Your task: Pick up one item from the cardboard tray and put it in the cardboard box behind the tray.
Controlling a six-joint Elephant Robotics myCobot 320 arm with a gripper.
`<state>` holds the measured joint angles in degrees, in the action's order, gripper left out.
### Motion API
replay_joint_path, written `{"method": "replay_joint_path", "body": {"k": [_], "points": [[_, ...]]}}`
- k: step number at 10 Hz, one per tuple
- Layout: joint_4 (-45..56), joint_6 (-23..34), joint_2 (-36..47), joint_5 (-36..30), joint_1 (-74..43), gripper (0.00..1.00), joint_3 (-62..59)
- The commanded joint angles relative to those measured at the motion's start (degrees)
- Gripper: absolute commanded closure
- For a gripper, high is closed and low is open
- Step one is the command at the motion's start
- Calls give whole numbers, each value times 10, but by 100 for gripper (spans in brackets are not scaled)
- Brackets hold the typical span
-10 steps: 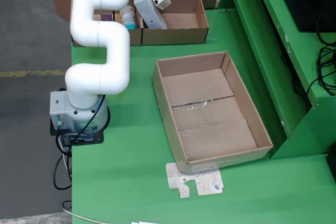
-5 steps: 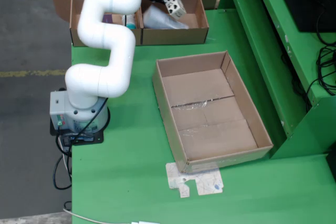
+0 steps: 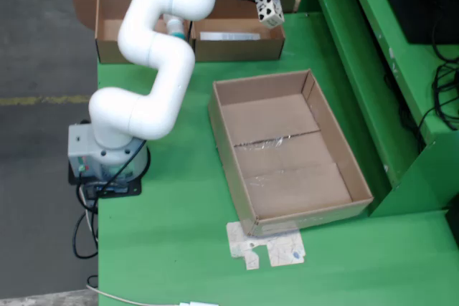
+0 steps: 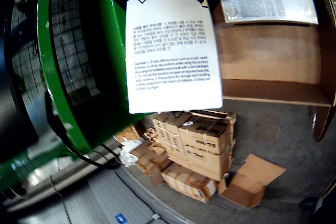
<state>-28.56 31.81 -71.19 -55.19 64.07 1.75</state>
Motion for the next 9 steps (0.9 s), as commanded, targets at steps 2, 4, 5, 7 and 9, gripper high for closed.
{"method": "replay_joint_path", "body": {"k": [2,4,5,7,9], "points": [[-8,-5,40,6,-21,100,-17],[-8,-7,28,6,-1,100,-17],[-8,-8,28,6,-1,100,-18],[-8,-8,8,6,38,100,-18],[-8,-8,-1,6,58,100,-18]]}}
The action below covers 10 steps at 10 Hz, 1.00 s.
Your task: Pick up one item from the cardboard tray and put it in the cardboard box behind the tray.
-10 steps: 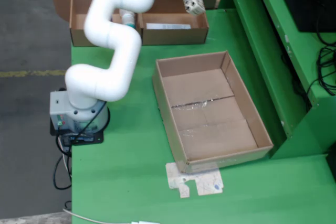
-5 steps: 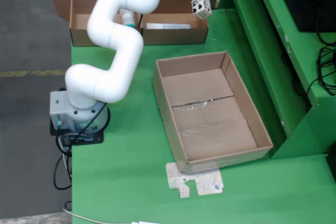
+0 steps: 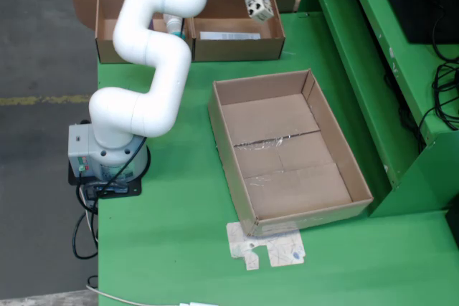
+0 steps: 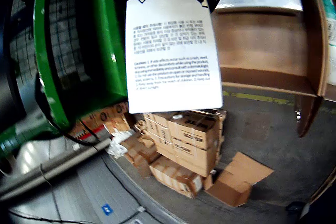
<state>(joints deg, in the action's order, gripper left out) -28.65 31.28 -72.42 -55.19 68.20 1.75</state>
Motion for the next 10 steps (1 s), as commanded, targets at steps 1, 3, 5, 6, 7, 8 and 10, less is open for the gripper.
{"method": "replay_joint_path", "body": {"k": [1,3,5,6,7,8,10], "points": [[-7,0,5,6,26,100,-18],[-7,-1,0,6,32,100,-17],[-7,-1,-15,6,34,100,-17],[-7,-2,-15,6,34,100,-17],[-7,-4,-62,6,20,100,-17],[-7,-3,-62,6,20,100,-17],[-7,-5,-85,6,10,100,-17]]}}
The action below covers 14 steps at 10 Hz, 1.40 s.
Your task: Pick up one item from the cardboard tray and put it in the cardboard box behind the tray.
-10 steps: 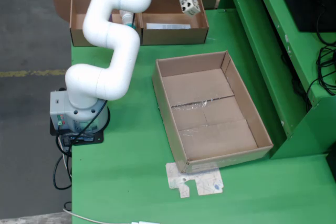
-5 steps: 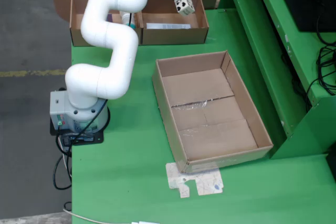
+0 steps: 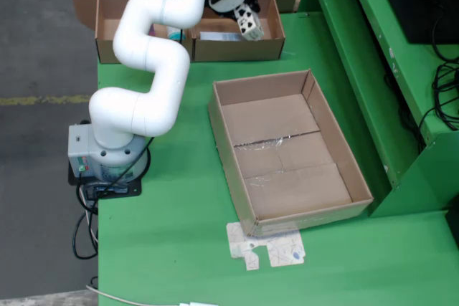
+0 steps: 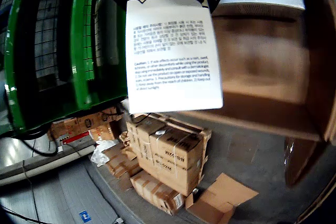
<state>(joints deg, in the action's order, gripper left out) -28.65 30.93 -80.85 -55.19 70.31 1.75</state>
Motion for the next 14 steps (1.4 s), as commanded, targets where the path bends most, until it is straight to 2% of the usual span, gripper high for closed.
{"method": "replay_joint_path", "body": {"k": [1,2,5,14], "points": [[-7,0,-1,6,-11,100,-18],[-7,2,-27,6,-23,100,-18],[-7,2,-37,6,-27,100,-18],[-7,3,-37,6,-27,100,-18]]}}
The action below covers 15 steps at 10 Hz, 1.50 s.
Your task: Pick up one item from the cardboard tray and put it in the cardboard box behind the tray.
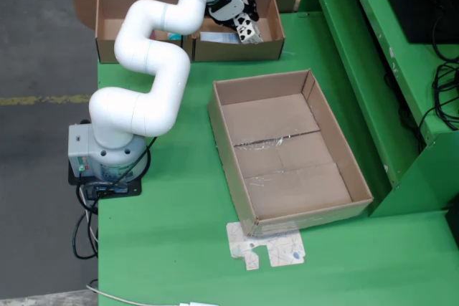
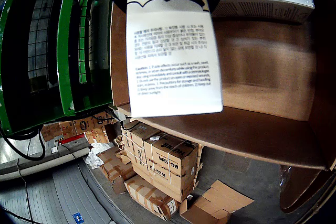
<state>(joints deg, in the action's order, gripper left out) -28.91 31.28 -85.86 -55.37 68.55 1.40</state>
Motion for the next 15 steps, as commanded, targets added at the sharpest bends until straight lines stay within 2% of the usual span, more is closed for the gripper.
{"method": "replay_joint_path", "body": {"k": [1,11,15], "points": [[-4,0,13,8,-9,100,-14],[-4,-5,13,8,-9,0,-14],[-4,-5,13,8,-9,0,-14]]}}
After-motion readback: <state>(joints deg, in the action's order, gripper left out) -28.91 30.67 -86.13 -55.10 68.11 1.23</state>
